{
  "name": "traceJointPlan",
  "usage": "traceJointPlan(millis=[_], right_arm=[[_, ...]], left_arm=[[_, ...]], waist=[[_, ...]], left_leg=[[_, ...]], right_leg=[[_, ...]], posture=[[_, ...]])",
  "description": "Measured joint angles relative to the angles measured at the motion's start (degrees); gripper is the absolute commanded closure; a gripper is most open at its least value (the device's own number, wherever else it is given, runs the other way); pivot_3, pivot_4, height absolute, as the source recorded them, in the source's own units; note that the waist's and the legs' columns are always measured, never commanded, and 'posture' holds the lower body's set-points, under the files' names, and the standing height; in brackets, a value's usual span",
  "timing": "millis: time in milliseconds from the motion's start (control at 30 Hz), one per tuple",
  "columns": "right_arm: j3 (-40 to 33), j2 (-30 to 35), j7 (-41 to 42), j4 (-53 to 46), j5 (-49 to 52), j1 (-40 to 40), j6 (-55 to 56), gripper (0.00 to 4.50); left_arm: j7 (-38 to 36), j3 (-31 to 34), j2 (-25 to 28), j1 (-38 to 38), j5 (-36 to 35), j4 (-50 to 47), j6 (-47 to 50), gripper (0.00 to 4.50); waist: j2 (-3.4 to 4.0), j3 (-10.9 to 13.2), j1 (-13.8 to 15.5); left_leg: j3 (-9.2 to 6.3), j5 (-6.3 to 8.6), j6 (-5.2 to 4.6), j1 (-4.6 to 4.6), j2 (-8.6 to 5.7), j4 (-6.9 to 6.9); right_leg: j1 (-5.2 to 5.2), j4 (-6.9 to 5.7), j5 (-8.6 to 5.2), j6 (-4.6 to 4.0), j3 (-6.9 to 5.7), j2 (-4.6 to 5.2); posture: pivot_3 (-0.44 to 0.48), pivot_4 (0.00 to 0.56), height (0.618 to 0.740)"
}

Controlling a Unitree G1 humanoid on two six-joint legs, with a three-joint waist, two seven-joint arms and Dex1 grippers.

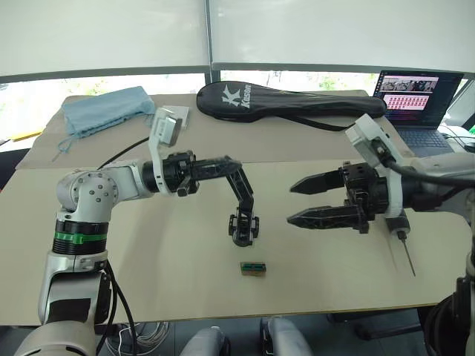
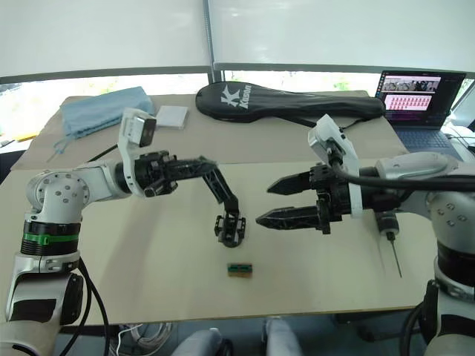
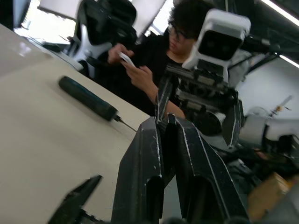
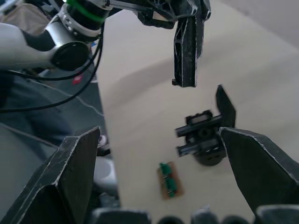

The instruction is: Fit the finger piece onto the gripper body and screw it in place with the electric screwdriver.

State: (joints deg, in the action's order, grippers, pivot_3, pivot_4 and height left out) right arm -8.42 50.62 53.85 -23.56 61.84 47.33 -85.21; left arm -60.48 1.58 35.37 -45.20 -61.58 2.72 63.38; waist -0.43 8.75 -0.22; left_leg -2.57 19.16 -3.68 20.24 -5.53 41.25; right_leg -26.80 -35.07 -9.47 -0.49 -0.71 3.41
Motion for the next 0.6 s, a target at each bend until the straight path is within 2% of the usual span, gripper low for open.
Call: traceJointPlan(millis=[133,267,400,600], right_arm=[[1.5,-6.3,-7.5,3.1,3.8,3.5,-6.4,0.01],[5.1,-9.6,-15.3,4.0,7.5,3.5,-6.8,0.01],[5.6,-13.6,-22.8,6.4,12.0,3.9,-6.9,0.01],[6.6,-13.9,-31.2,9.3,19.2,4.4,-6.9,0.01]], left_arm=[[-3.6,-2.5,0.7,-0.8,0.8,-1.6,2.3,4.5],[-5.5,-4.5,0.6,-1.1,0.8,-3.6,3.3,4.5],[-6.2,-6.3,0.0,-1.1,2.6,-4.6,3.1,4.5],[-6.6,-7.5,-0.9,-1.1,4.4,-5.0,3.0,4.5]], waist=[[0.0,0.0,-0.1],[0.0,0.0,0.2],[0.0,0.0,0.3],[0.0,0.0,0.2]], left_leg=[[0.01,0.0,0.01,0.02,0.02,-0.06],[0.02,0.0,0.0,0.08,0.01,-0.04],[0.04,-0.01,0.01,0.07,0.01,-0.04],[0.04,-0.01,0.01,0.06,0.01,-0.04]], right_leg=[[-0.08,-0.05,0.01,-0.02,0.02,0.0],[-0.16,-0.05,0.02,-0.02,-0.01,0.02],[-0.14,-0.06,0.03,-0.04,-0.01,0.02],[-0.15,-0.06,0.03,-0.05,-0.02,0.01]], posture=[[0.0,0.15,0.74],[0.0,0.15,0.74],[0.0,0.15,0.74],[0.0,0.15,0.74]])
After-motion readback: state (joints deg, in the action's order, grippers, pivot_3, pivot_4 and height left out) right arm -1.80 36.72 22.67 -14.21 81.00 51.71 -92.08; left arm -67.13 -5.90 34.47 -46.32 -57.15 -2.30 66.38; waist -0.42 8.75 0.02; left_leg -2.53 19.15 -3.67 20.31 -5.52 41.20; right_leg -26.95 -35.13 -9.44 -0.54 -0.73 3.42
